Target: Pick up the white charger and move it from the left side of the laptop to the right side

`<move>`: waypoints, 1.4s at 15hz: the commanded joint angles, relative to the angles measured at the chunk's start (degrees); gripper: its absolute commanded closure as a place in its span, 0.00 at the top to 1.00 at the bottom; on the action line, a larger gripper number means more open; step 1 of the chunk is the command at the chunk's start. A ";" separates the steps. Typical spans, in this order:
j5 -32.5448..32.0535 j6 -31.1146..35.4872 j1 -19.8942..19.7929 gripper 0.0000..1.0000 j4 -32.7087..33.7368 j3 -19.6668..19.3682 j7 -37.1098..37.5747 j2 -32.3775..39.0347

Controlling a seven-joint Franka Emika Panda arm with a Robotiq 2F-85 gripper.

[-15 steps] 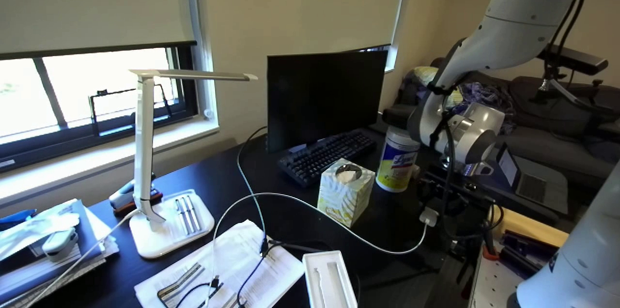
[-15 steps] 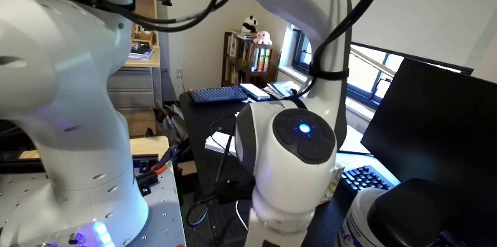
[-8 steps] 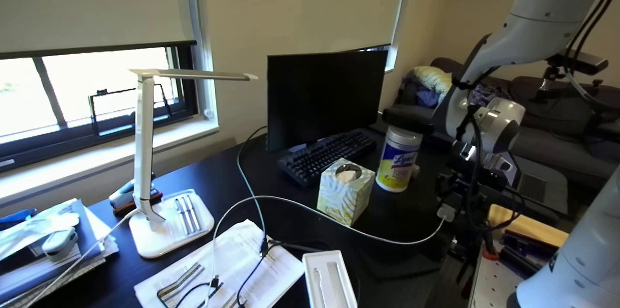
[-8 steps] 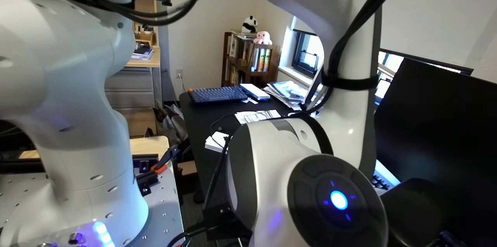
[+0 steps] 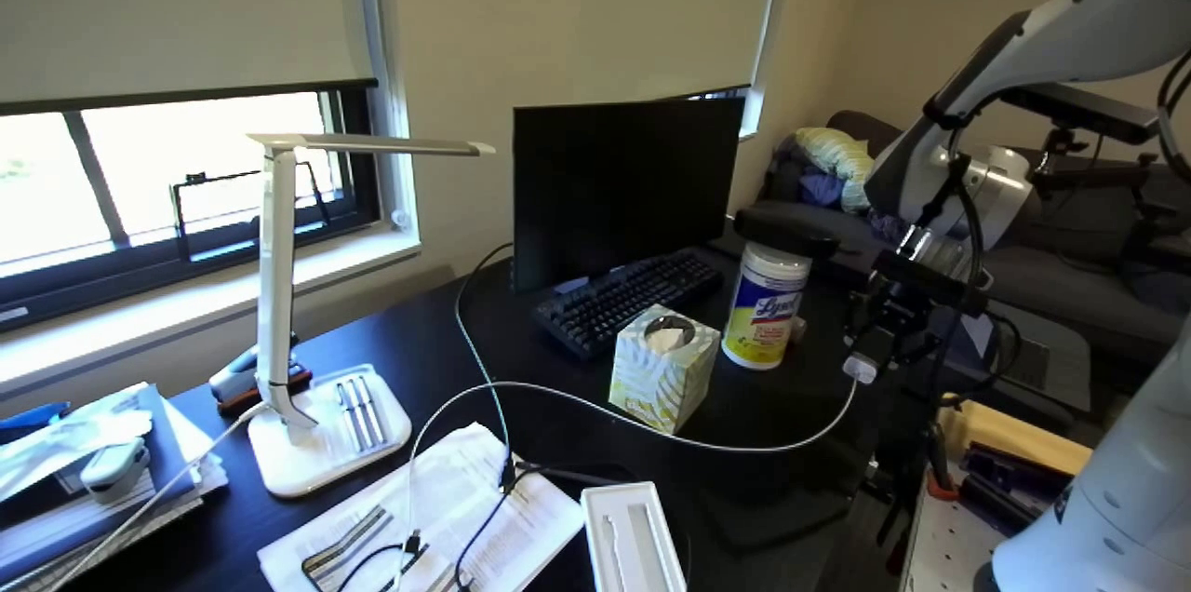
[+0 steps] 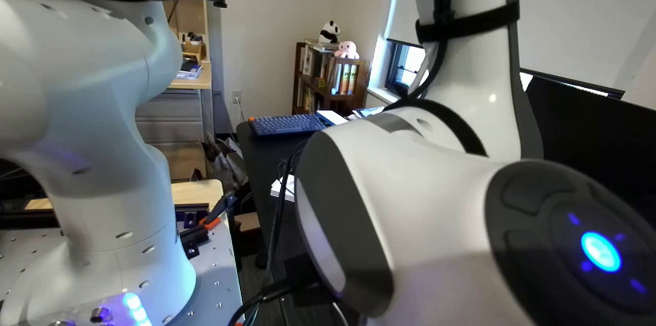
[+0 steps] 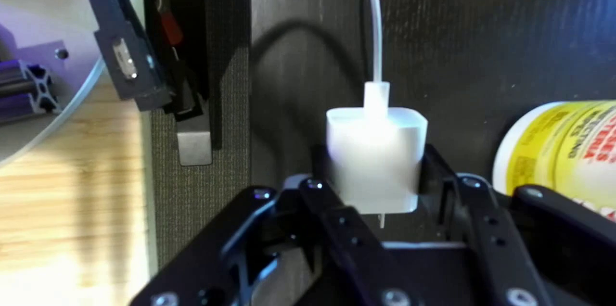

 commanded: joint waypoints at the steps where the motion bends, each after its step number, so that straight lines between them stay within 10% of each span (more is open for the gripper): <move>1: -3.66 -2.82 2.50 0.22 -0.80 5.60 4.41 -3.22; 12: -11.30 -12.90 18.08 0.22 -0.54 25.28 27.34 -17.26; 21: -9.59 -30.61 13.04 0.22 9.43 22.34 34.34 -37.09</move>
